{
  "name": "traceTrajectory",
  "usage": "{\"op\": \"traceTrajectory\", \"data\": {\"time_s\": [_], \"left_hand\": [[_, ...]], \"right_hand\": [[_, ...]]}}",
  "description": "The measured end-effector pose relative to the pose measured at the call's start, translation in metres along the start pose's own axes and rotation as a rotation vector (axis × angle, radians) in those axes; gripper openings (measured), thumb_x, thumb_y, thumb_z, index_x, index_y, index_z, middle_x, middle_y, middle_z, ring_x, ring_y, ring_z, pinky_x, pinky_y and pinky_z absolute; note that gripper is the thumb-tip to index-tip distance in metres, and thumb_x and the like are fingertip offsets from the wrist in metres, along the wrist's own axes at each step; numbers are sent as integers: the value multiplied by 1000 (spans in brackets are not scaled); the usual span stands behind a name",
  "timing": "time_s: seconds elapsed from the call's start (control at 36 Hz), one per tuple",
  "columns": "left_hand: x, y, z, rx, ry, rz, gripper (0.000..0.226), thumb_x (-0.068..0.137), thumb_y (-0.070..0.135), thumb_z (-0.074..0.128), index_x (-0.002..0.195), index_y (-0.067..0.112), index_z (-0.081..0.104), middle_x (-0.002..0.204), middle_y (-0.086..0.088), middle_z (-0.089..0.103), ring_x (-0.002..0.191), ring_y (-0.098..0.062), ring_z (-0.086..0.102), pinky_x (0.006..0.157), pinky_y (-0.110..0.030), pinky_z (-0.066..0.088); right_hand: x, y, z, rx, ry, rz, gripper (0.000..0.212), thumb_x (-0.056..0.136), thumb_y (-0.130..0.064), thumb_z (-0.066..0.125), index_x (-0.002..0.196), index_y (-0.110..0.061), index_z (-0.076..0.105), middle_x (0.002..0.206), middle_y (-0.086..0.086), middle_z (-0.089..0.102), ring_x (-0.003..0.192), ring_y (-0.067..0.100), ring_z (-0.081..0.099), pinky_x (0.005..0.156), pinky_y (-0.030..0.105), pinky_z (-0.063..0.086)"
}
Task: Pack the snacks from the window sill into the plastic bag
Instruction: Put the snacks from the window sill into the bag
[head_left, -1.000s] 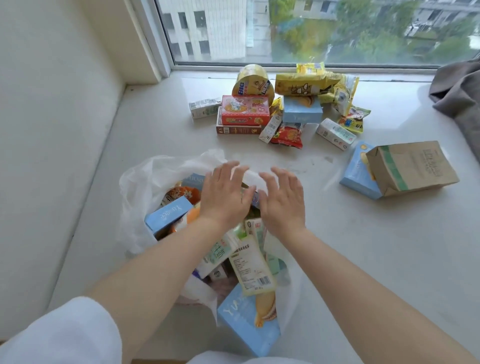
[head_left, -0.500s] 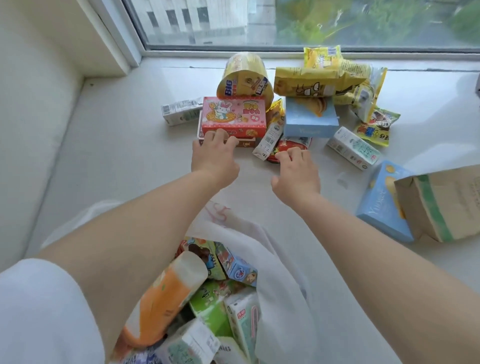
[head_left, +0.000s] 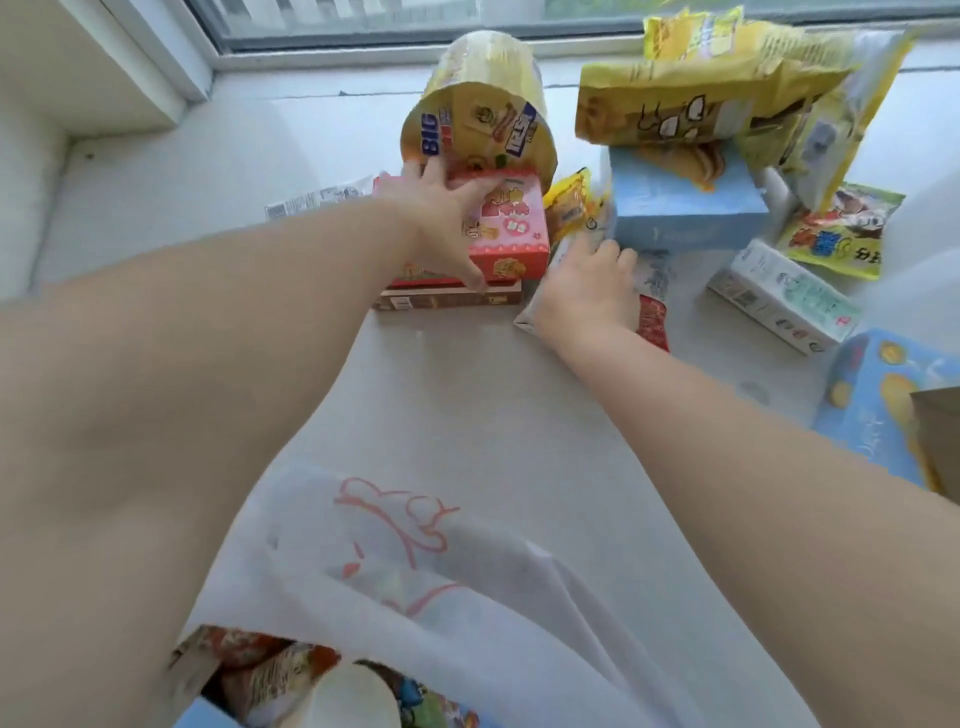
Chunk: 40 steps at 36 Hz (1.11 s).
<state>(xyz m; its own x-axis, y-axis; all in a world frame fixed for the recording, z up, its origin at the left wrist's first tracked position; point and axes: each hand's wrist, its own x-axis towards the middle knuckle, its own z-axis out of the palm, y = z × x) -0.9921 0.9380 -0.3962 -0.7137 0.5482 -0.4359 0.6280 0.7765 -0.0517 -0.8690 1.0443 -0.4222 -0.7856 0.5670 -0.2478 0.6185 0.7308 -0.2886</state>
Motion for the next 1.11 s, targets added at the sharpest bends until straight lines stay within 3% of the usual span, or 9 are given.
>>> {"op": "traceTrajectory", "data": {"time_s": [0.08, 0.19, 0.42, 0.56, 0.67, 0.78, 0.92, 1.0, 1.11], "left_hand": [[2, -11, 13, -16, 21, -19, 114, 62, 72, 68, 139, 54, -15, 152, -13, 13, 135, -37, 20, 107, -50, 28], [0, -16, 33, -74, 126, -9, 109, 65, 68, 66, 140, 54, -12, 149, -10, 16, 134, -36, 19, 111, -50, 17], [5, -19, 42, -136, 193, 6, 105, 66, 66, 66, 142, 53, -6, 149, -8, 14, 135, -33, 15, 113, -50, 10], [6, -29, 38, -144, 163, 9, 107, 65, 61, 69, 141, 54, -5, 148, -7, 15, 135, -33, 17, 112, -48, 12], [3, -42, 38, -142, 143, -14, 107, 65, 59, 71, 141, 54, -4, 146, -7, 18, 134, -33, 18, 112, -48, 14], [-1, -51, 37, -130, 131, -39, 107, 66, 59, 72, 141, 54, -4, 146, -8, 18, 133, -33, 19, 111, -47, 16], [-11, -56, 42, -130, 121, -76, 107, 67, 60, 71, 142, 53, -5, 147, -8, 18, 134, -32, 19, 112, -47, 17], [-13, -57, 42, -114, 119, -78, 107, 67, 62, 69, 142, 53, -6, 147, -8, 17, 135, -32, 19, 112, -47, 17], [-11, -58, 43, -98, 111, -77, 109, 66, 64, 68, 141, 54, -10, 148, -9, 15, 134, -33, 18, 111, -48, 18]], "right_hand": [[13, -4, 1, 178, 12, 86, 48, 96, -20, 36, 142, -5, 27, 138, 19, 39, 126, 34, 38, 103, 41, 33], [29, -8, 1, 384, 23, 169, 49, 101, -22, 27, 148, -15, 15, 140, 12, 44, 122, 33, 46, 98, 39, 38], [68, 1, 4, 407, -78, 302, 77, 86, -56, 55, 140, -8, 27, 138, 12, 45, 124, 30, 47, 93, 37, 42], [80, 1, -7, 241, -224, 247, 65, 78, -50, 68, 122, -5, 49, 104, 8, 58, 90, 24, 55, 58, 28, 42], [75, 4, -10, 70, -256, 194, 57, 82, -38, 69, 122, -2, 50, 115, 14, 57, 107, 29, 58, 80, 32, 48], [65, 5, -8, 305, -199, 291, 54, 76, -26, 77, 119, -8, 49, 116, 9, 59, 103, 26, 61, 72, 31, 48], [53, -7, -1, 269, -1, 18, 50, 81, -12, 70, 123, -11, 44, 116, 10, 58, 109, 27, 54, 86, 35, 45], [59, -6, -2, 144, 4, -170, 40, 84, -16, 66, 119, -10, 50, 118, 12, 57, 112, 28, 50, 85, 33, 41], [80, 1, -3, -43, -37, -307, 59, 80, -46, 65, 129, -18, 50, 138, 8, 40, 128, 29, 30, 101, 36, 30]]}}
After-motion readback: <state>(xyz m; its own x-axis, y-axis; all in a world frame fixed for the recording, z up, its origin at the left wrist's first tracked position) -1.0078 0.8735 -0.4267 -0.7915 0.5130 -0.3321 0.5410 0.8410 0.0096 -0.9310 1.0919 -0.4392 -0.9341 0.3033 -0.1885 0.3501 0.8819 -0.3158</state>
